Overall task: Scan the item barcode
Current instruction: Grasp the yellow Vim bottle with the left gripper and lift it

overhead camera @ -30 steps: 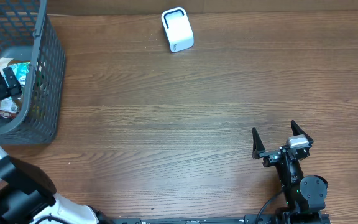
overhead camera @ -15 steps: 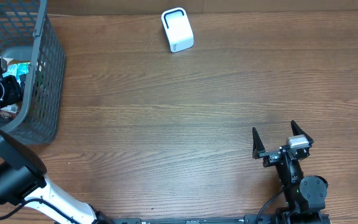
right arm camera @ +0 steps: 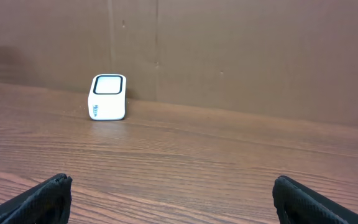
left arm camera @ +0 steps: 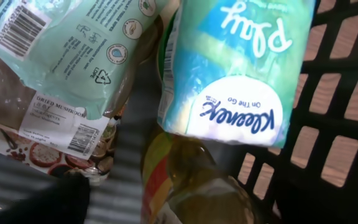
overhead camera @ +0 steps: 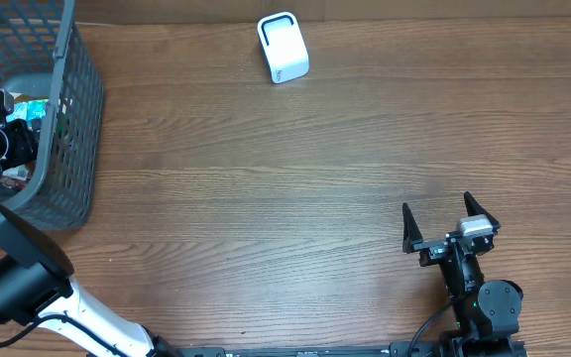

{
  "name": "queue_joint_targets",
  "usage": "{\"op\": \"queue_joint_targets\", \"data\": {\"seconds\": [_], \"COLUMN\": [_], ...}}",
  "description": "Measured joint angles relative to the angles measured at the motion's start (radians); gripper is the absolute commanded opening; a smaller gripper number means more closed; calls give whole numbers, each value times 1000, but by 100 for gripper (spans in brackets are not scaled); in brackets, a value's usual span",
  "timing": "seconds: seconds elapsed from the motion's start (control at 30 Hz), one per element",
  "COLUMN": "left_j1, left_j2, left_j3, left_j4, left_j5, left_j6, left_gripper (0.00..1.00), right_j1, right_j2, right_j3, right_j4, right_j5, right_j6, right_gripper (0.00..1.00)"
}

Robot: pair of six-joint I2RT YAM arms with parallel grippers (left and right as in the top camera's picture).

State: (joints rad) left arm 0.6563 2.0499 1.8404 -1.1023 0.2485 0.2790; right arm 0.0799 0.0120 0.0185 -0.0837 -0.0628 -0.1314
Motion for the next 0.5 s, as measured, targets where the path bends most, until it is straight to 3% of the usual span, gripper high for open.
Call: {"op": "queue_joint_targets", "data": {"seconds": [0.13,0.27,0.37,0.5], "left_j1": [0,0,0,0], "left_j2": [0,0,0,0], "left_j3": [0,0,0,0], "left_j4": [8,7,6,7], "left_j5": [34,69,78,77], "left_j6": [2,2,10,9], "left_gripper": [100,64,60,47], "right_j1": [0,0,0,0], "right_j2": [0,0,0,0], "right_j3": [0,0,0,0], "right_j4": [0,0,0,1], "right_j5": [0,0,0,0], "right_j6": [0,0,0,1], "right_gripper": [100,100,100,100]}}
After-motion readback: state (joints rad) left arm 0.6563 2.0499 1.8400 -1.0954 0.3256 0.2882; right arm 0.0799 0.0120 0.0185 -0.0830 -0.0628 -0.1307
